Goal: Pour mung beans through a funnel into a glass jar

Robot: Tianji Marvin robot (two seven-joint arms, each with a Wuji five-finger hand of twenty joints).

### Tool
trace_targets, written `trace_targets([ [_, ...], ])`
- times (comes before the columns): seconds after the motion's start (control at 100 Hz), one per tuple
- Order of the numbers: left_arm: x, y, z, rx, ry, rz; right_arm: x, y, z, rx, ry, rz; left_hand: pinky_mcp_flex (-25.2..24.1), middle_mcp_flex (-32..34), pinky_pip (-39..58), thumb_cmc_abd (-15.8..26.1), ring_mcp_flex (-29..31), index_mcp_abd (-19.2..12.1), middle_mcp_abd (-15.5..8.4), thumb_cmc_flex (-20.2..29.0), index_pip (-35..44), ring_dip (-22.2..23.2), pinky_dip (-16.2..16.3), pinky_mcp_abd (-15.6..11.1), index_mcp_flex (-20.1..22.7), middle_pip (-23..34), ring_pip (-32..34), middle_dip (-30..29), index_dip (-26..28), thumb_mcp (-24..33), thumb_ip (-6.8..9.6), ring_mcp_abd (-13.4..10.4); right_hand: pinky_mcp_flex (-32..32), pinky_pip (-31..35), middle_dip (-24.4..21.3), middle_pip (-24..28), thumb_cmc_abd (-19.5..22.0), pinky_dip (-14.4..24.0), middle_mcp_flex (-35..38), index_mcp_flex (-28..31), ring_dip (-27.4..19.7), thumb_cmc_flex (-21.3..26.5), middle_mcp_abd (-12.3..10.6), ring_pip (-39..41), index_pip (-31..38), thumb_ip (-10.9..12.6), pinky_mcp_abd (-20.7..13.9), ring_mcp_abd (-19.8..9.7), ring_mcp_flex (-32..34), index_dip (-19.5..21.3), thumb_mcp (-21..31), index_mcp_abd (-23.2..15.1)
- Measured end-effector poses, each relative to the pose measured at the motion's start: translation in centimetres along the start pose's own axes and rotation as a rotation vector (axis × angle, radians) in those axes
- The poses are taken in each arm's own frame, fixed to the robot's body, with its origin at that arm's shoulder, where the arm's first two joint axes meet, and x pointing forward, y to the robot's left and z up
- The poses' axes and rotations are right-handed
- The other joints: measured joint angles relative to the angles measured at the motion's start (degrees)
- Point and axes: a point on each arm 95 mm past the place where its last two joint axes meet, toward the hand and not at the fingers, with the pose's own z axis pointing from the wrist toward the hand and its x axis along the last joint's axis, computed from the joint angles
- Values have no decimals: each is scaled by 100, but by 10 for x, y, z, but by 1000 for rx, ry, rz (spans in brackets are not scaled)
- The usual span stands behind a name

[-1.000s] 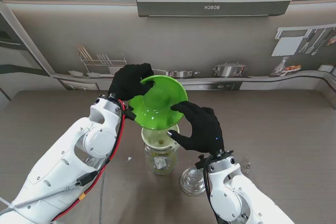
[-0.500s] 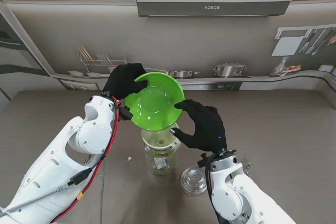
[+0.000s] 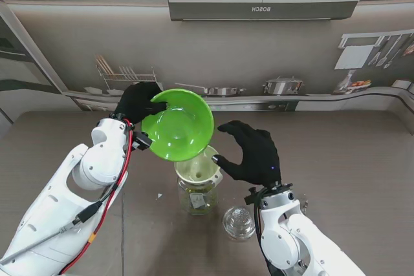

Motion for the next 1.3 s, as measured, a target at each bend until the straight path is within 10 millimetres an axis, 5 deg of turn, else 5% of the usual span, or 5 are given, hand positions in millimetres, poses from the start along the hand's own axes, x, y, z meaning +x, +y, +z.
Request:
trace_targets([
  [0.56, -49, -22, -15, 69, -240, -144, -4, 0, 2, 24, -18, -2, 0, 2, 0, -6, 2, 73, 72, 41, -74, 0, 16, 129, 10, 0, 0, 0, 47, 0, 0, 106, 0, 2, -1, 2, 12, 0, 0, -2, 0, 0, 9, 0, 1, 0, 1, 1, 0, 0, 0, 18],
  [1.3, -127, -4, -25, 55, -475, -105, -4, 0, 2, 44, -22, 0, 0, 2, 0, -19, 2, 121, 119, 93, -175, 1, 52, 205, 36, -45, 1, 0, 111, 0, 0, 172, 0, 2, -3, 3, 17, 0, -1, -64, 0, 0, 17, 0, 5, 0, 1, 1, 0, 0, 0, 35],
])
